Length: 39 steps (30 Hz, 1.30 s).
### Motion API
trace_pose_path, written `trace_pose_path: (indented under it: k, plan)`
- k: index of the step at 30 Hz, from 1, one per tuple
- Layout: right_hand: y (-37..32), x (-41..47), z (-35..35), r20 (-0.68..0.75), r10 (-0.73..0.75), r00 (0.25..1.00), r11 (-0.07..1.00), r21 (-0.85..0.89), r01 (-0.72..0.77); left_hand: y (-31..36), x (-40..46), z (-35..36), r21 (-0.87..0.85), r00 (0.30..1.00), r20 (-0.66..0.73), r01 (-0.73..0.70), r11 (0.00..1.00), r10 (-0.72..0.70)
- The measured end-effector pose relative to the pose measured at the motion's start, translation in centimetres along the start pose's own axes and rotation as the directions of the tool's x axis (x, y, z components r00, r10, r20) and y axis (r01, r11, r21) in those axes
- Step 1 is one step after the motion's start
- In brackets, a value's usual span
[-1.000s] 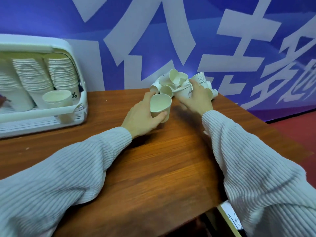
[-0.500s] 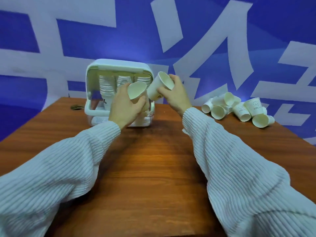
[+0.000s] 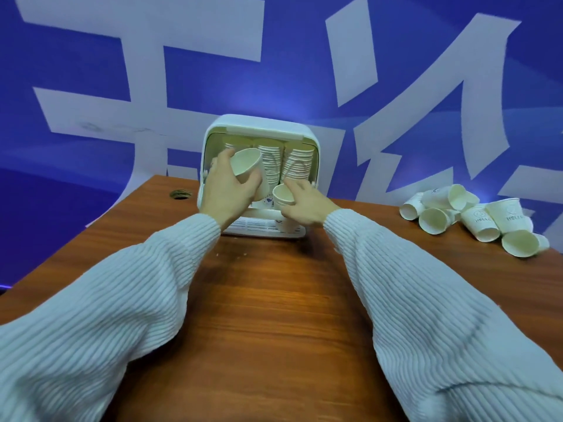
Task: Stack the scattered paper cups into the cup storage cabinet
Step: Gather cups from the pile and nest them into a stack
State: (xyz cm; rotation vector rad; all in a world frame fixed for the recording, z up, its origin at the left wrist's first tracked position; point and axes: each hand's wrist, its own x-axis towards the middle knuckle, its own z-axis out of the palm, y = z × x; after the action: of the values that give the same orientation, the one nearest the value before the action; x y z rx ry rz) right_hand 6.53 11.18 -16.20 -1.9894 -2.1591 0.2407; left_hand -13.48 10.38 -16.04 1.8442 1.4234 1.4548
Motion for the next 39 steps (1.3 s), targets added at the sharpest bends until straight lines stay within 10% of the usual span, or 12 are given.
trace_pose_path:
  k: [4, 13, 28, 34, 39]
  plan:
    - [0.1, 0.6, 0.3, 0.047, 0.004, 0.999, 0.997, -0.077, -0.001, 0.6, 1.2, 1.4, 0.002, 1.0, 0.006, -0.007, 1.0, 0.007]
    - [2.3, 0.8, 0.6, -0.06, -0.015, 0.998, 0.94, 0.34, 0.034, 2.3, 2.5, 4.9, -0.032, 0.989, 0.051, -0.138, 0.99, 0.139]
    - [7.2, -2.9, 0.6, -0.244, 0.151, 0.958, 0.783, 0.621, 0.035, 0.2, 2.5, 8.0, 0.609, 0.828, 0.56, -0.423, 0.671, 0.013]
    - [10.8, -4.9, 0.6, -0.31, 0.297, 0.903, 0.821, 0.565, -0.076, 2.1, -0.3, 10.2, 0.356, 0.868, 0.326, -0.48, 0.802, 0.375]
    - [16.2, -7.0, 0.0, -0.355, 0.458, 0.815, 0.826, 0.509, -0.243, 5.7, -4.6, 16.1, 0.154, 0.775, 0.414, -0.577, 0.802, 0.478]
